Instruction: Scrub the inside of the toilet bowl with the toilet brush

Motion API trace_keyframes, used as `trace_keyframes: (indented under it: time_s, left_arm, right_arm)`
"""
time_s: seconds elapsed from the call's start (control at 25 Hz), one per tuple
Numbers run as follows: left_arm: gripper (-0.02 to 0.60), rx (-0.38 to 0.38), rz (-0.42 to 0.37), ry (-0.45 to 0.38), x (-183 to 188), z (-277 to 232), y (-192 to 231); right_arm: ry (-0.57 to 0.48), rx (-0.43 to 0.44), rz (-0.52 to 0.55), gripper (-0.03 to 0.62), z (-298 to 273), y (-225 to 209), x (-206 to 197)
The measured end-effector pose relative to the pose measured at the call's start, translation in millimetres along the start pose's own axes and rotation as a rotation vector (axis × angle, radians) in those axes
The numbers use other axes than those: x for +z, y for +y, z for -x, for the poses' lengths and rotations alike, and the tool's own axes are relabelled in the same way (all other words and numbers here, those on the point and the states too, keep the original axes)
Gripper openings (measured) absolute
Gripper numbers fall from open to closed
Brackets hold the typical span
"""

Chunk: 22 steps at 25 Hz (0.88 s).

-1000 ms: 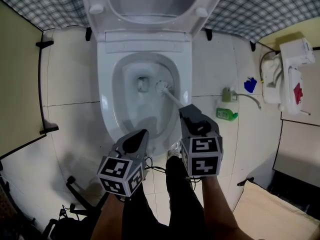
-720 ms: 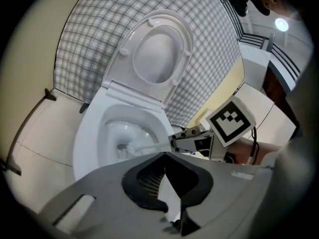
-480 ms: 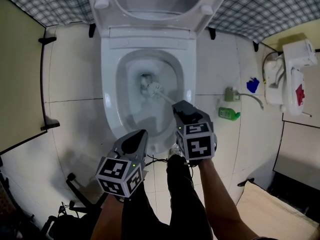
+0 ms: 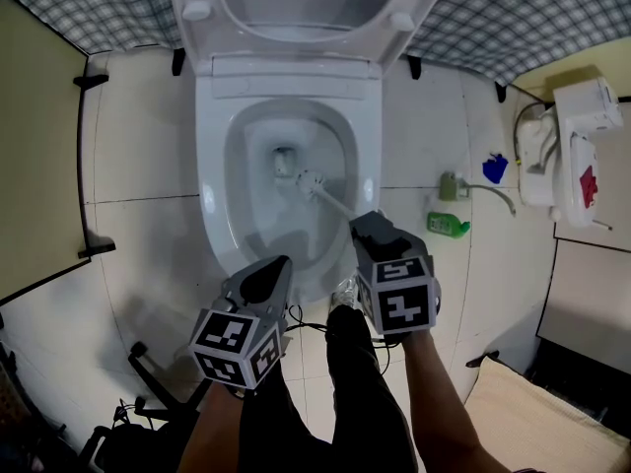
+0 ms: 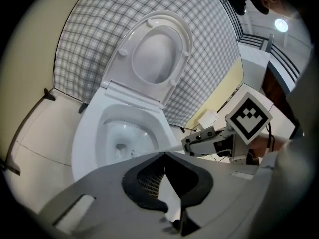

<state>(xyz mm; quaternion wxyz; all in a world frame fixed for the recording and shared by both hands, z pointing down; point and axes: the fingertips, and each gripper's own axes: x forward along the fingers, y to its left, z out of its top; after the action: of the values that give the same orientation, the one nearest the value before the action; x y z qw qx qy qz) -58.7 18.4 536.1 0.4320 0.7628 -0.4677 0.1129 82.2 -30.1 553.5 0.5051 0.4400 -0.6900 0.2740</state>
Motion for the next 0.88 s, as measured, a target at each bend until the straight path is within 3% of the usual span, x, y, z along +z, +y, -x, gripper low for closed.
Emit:
trace_keyframes:
  time_s: [0.24,0.4,0.64,0.8,0.88]
  left_arm:
    - [0.009,0.016,0.004,0.003,-6.9,4.3,6.2]
    - [0.009,0.038,0.021,-0.02,-2.0,13.5,15.0]
    - [0.009,0.074,0.012,-0.039,9.8,24.9,28.5]
    - [0.009,0.092,0.016,-0.043,12.1,28.7,37.8]
    - [0.009,0.094,0.018,-0.044,11.9,29.4,39.6]
  right_arm:
    - [0.036,0.062,0.016,0.184,-39.5,20.4,-0.1]
    - [-0.039,0.087,0.073,0.181,-22.8,28.7,11.9]
    - [-0.122,0.226,0.079,0.179,10.9,72.7,32.1]
    - [-0.139,0.31,0.106,0.179,20.6,101.0,36.2]
    - [-0.133,0.299,0.135,0.179,15.3,106.5,34.7]
